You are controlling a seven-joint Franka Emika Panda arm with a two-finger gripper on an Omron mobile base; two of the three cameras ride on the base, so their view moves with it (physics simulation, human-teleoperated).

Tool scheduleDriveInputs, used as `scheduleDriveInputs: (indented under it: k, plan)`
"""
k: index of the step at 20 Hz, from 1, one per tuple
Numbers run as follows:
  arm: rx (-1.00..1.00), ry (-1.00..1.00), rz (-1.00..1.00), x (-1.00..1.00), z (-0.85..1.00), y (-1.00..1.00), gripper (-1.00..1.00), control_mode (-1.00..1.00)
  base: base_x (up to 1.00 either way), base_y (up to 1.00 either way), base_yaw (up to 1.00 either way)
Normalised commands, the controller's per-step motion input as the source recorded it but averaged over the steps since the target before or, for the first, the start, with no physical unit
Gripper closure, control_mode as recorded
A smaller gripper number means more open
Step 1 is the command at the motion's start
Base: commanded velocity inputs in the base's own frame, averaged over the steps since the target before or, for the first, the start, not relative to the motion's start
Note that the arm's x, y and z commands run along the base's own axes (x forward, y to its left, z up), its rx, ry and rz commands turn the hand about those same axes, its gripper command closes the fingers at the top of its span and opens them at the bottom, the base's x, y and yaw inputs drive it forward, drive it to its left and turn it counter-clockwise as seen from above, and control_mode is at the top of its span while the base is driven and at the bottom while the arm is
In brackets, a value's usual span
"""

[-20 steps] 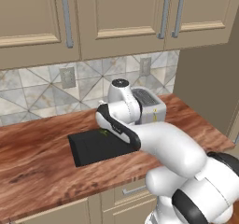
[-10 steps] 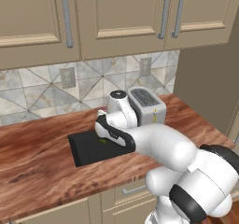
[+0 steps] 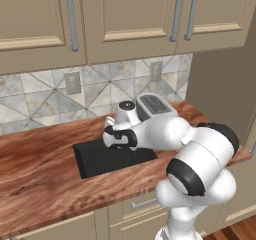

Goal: Take the fish out of the fridge, briefly rinse it in the sink, and place it on the tray next to the sink.

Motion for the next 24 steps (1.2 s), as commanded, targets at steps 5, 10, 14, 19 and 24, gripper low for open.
scheduleDriveInputs:
  k: [5,10,14,19,24]
  plan:
    - [0.0,0.0,-0.05,0.3,0.03,0.0,-1.0,-1.0,0.0,0.0,0.0]
    - [0.0,-0.16,-0.02,-0.12,0.67,-0.01,-1.0,-1.0,0.0,0.0,0.0]
    - [0.0,-0.33,-0.01,-0.48,0.93,-0.07,-1.0,-1.0,0.0,0.0,0.0]
    - [0.05,-0.41,-0.06,-0.92,1.0,-0.28,-1.0,-1.0,0.0,0.0,0.0]
    - [0.09,-0.58,-0.05,-1.0,1.0,-0.47,-1.0,-1.0,0.0,0.0,0.0]
